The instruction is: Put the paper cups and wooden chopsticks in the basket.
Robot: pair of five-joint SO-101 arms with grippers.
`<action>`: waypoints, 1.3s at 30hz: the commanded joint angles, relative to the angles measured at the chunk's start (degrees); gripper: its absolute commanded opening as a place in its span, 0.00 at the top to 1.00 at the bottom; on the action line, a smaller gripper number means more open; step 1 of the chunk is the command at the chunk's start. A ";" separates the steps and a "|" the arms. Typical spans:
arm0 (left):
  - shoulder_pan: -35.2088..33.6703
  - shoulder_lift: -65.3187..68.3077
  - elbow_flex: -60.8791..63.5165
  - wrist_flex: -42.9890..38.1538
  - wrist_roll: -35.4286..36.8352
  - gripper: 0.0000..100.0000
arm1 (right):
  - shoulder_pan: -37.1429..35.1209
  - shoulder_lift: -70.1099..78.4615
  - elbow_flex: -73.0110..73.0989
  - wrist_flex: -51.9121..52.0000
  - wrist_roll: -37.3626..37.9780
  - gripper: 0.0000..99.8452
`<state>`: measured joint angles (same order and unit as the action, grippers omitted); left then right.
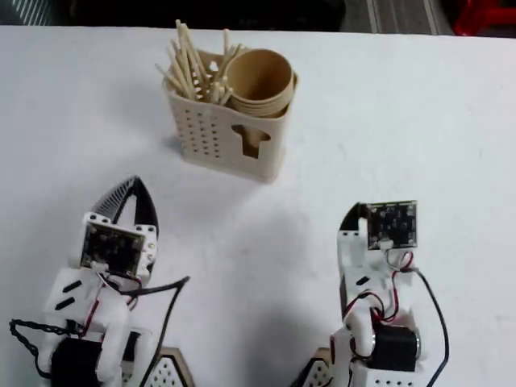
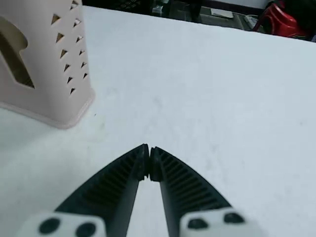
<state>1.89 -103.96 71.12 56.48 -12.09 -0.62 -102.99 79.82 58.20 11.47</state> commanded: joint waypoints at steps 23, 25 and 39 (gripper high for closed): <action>-5.58 -0.66 25.85 -1.85 1.76 0.97 | -10.33 -0.04 17.05 0.40 -0.26 0.98; -5.58 -0.66 25.85 0.53 1.76 0.97 | -10.33 -0.04 17.05 1.45 -0.26 0.98; -5.58 -0.66 25.85 12.31 1.67 0.97 | -10.42 -0.04 17.05 12.62 0.18 0.98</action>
<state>-3.47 -104.13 96.88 66.77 -9.98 -11.08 -102.64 96.35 68.22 11.47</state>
